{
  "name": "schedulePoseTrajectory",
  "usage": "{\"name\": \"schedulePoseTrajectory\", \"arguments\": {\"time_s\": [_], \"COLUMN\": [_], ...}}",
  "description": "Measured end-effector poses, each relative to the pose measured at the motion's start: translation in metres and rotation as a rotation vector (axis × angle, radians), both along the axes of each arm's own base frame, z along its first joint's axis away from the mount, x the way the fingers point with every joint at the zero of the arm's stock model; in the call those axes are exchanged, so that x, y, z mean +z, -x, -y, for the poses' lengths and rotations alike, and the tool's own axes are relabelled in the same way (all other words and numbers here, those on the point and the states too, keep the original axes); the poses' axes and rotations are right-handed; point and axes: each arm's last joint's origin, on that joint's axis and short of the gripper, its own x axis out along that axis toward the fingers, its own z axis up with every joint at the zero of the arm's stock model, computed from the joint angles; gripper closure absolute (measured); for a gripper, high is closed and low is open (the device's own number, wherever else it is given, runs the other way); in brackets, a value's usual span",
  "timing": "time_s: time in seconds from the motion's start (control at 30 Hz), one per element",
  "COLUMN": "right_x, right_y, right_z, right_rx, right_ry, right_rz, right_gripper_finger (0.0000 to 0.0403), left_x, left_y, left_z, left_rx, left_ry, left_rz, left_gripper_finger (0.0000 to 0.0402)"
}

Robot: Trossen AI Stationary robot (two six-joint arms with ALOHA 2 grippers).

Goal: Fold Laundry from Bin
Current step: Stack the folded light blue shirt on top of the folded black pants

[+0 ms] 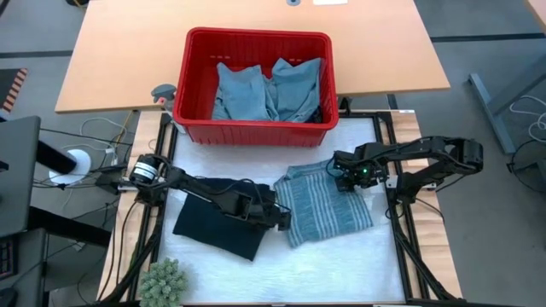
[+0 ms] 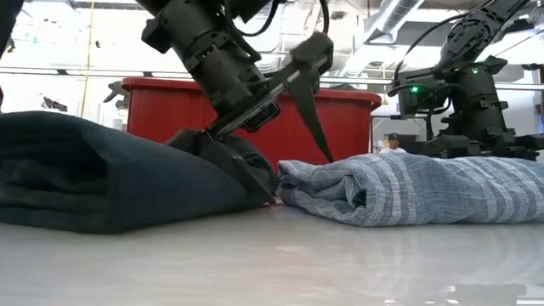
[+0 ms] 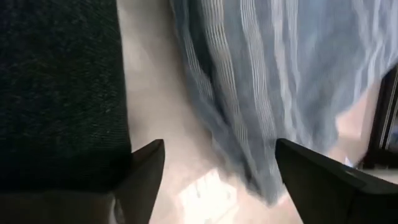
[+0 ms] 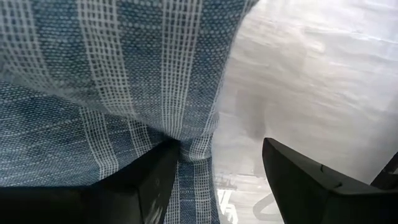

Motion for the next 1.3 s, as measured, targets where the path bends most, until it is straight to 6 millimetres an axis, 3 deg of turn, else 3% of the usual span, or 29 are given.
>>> {"name": "schedulePoseTrajectory", "arguments": {"time_s": [0.63,1.1,1.3], "right_x": [0.000,0.000,0.003], "right_y": [-0.004,-0.021,-0.018], "right_z": [0.001,0.005,0.000], "right_rx": [-0.044,-0.098,0.018], "right_ry": [0.014,0.006,-0.003], "right_rz": [0.035,0.228,0.219], "right_gripper_finger": [0.0137,0.0142,0.0168], "left_x": [-0.008,-0.008,-0.009], "left_y": [-0.010,-0.011,-0.011], "left_z": [-0.033,-0.046,-0.049], "left_rx": [0.191,0.189,0.182], "left_ry": [-0.015,-0.075,-0.087], "left_rz": [0.020,0.019,0.014], "left_gripper_finger": [0.0099,0.0232,0.0291]}}
